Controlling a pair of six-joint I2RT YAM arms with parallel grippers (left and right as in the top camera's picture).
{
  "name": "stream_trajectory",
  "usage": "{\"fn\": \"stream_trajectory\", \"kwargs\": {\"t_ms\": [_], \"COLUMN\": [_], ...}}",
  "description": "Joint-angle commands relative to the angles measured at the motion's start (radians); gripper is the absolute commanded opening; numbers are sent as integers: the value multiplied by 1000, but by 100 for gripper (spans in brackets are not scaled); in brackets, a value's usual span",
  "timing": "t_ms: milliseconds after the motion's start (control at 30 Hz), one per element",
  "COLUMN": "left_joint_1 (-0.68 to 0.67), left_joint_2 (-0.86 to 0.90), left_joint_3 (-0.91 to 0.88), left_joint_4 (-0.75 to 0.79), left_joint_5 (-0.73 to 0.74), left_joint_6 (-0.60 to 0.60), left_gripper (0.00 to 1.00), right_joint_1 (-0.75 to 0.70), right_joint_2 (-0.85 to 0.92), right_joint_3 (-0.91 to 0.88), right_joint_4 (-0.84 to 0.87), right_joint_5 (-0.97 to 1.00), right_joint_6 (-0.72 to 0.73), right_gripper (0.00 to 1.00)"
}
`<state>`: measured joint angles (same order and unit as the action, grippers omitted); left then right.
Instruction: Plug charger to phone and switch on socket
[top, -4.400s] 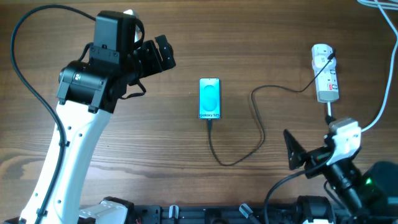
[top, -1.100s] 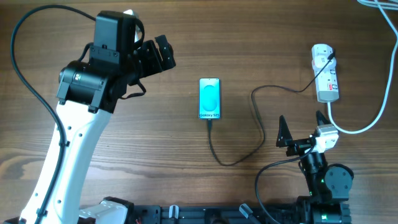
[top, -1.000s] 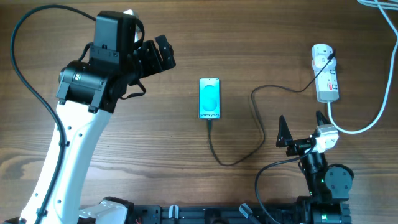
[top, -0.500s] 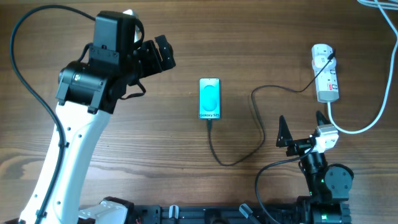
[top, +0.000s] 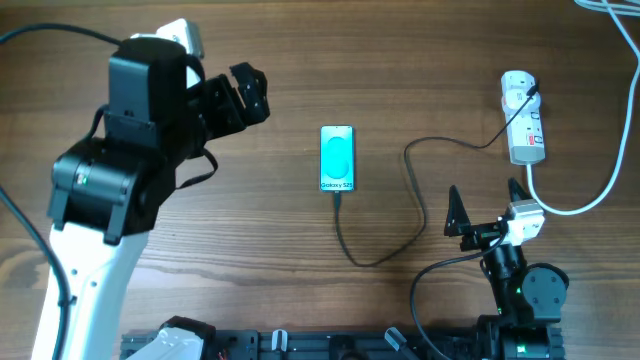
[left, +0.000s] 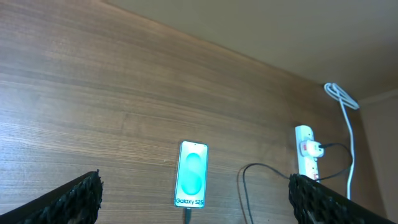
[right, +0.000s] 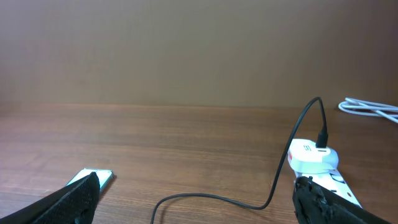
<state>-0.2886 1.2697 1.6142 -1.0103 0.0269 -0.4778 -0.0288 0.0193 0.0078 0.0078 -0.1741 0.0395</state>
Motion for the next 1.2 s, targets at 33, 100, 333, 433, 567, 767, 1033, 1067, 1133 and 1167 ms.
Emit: {"fn": "stream_trajectory", "kwargs": {"t_ms": [33, 100, 333, 433, 567, 767, 1033, 1067, 1133, 1167], "left_joint_1": [5, 23, 73, 73, 75, 135, 237, 246, 257, 258], "left_joint_2": [-41, -55, -142, -220, -336, -507, -791, -823, -877, -894], "left_joint_3": [-4, -4, -91, -237, -407, -562, -881, -917, -985, -1011], "left_joint_4": [2, 2, -55, 20, 82, 134, 434, 459, 509, 530], "left_joint_5": [-10, -11, -69, -157, -164, -162, 90, 104, 115, 115], "left_joint_6": [10, 10, 10, 10, 10, 85, 372, 372, 373, 373], "left_gripper": [100, 100, 100, 100, 100, 100, 100, 100, 100, 100], "right_joint_1": [3, 3, 3, 3, 3, 3, 3, 3, 3, 3], "right_joint_2": [-16, -16, -16, -16, -16, -16, -14, -14, -14, -14], "right_joint_3": [-3, -3, -3, -3, -3, -3, -3, -3, -3, -3], "right_joint_4": [2, 2, 2, 2, 2, 2, 2, 2, 3, 2], "right_joint_5": [21, 21, 21, 21, 21, 21, 21, 21, 21, 21], "right_joint_6": [-11, -11, -11, -11, -11, -11, -11, -11, -11, -11], "right_gripper": [100, 100, 100, 100, 100, 100, 100, 100, 100, 100]}}
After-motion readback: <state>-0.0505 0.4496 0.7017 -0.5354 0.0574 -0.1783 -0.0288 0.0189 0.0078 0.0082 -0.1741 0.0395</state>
